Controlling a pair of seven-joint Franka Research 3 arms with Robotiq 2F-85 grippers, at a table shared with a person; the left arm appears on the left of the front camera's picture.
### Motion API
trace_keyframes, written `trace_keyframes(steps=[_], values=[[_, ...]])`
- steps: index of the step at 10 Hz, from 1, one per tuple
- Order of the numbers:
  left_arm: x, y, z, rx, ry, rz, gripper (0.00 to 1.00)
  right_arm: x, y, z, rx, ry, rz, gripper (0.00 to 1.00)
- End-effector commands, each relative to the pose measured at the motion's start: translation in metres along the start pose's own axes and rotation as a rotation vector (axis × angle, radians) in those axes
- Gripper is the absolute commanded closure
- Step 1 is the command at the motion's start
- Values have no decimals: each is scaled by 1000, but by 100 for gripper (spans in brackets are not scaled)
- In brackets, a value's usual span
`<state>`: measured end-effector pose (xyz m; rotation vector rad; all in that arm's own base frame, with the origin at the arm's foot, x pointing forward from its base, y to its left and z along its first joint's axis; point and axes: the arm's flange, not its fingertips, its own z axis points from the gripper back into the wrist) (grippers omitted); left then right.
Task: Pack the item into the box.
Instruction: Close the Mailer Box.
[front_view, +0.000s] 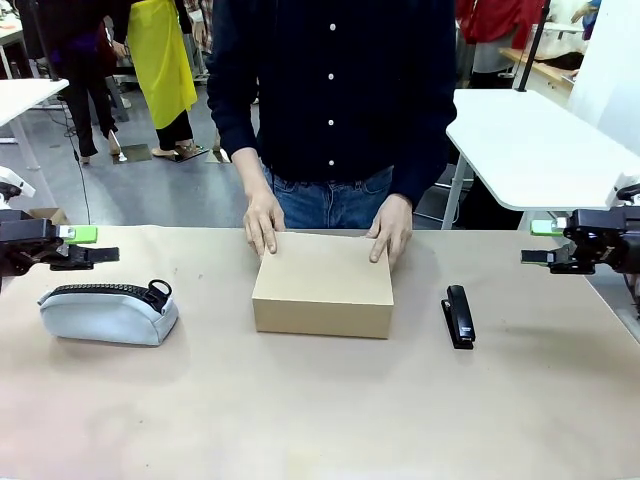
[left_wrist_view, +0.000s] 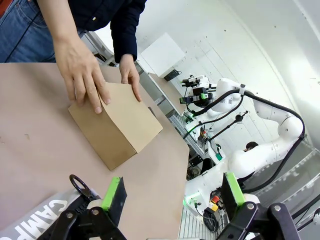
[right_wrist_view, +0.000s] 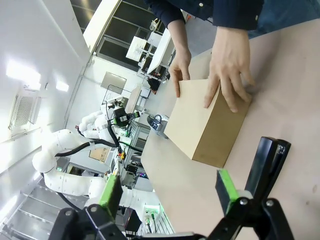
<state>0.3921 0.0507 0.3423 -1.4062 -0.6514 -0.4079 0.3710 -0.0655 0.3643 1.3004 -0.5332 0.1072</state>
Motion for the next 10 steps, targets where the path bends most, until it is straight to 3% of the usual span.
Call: trace_keyframes(steps=[1,10], values=[[-2,-2,3,-2,12,-15,0,1,2,1,-12,-8,9,0],[-2,-2,3,-2,12,-15,0,1,2,1,-12,-8,9,0]])
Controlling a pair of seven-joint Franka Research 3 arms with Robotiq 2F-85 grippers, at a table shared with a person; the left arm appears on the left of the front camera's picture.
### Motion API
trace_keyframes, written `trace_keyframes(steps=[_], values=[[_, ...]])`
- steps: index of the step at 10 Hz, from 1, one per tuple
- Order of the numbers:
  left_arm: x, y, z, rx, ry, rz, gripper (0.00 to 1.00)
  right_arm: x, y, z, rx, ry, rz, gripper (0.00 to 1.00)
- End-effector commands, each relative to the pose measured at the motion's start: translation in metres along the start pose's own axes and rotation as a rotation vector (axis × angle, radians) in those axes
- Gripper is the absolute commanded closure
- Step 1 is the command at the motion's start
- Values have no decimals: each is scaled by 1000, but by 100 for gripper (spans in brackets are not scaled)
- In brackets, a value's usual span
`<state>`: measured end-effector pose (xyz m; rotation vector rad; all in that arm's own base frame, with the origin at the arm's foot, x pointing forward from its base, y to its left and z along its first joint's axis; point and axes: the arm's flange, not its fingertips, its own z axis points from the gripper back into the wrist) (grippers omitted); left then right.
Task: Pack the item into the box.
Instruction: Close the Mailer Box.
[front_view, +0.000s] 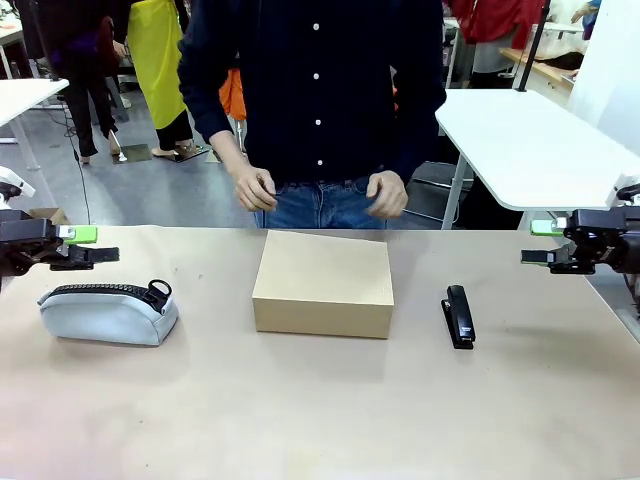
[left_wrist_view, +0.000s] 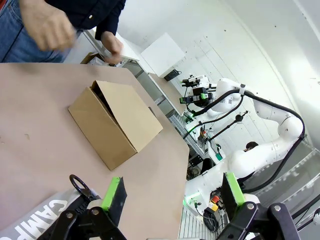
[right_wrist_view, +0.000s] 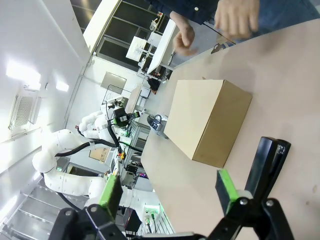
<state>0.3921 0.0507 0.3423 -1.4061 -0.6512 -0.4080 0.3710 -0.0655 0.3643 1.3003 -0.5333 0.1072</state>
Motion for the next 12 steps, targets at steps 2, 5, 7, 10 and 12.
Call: trace_keyframes(steps=[2,5,7,10,12], values=[[-2,-2,3,-2,11,-15,0,1,2,1,-12,-8,9,0],[-2,-2,3,-2,11,-15,0,1,2,1,-12,-8,9,0],[-2,-2,3,-2,11,-15,0,1,2,1,-12,-8,9,0],[-2,-2,3,-2,11,-15,0,1,2,1,-12,-8,9,0],[-2,-2,3,-2,11,-15,0,1,2,1,-12,-8,9,0]])
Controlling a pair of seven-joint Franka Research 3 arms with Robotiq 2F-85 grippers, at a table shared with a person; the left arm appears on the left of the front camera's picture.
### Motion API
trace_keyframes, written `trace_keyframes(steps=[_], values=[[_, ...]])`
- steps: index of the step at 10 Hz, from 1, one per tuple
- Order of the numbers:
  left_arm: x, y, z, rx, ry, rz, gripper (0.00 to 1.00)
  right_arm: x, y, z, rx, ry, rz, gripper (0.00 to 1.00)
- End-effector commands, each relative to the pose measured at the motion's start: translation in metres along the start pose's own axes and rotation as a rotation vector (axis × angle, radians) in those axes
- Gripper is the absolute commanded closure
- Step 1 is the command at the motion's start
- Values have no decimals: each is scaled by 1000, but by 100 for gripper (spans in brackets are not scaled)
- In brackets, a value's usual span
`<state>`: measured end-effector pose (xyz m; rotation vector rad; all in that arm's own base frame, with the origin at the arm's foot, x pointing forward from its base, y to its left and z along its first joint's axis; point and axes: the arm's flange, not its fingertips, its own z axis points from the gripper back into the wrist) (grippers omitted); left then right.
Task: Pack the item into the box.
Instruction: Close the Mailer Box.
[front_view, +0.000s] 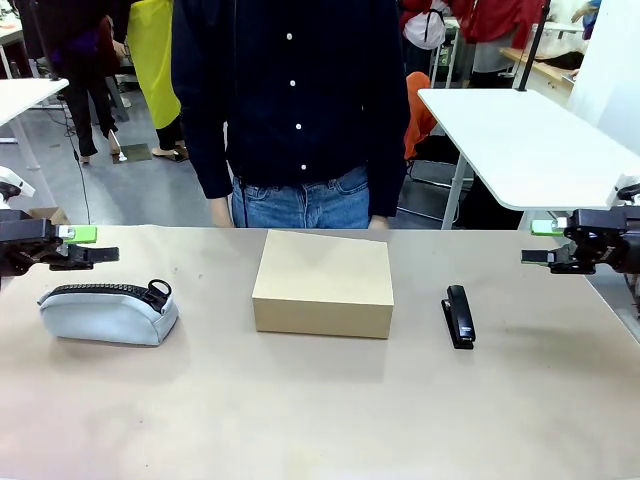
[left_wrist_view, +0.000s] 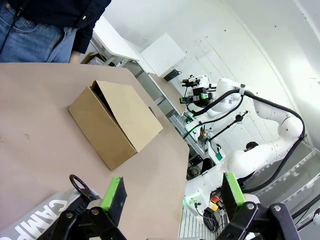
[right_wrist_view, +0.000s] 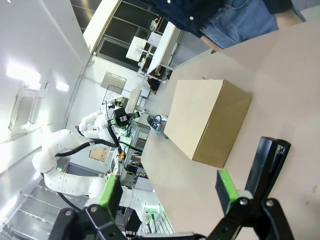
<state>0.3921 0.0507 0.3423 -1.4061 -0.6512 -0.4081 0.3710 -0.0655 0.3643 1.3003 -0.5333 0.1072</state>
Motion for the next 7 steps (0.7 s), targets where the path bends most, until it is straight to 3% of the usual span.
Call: trace_keyframes(steps=[1,7], values=[[-2,-2,3,-2,11,-15,0,1,2,1,-12,-8,9,0],[-2,-2,3,-2,11,-15,0,1,2,1,-12,-8,9,0]])
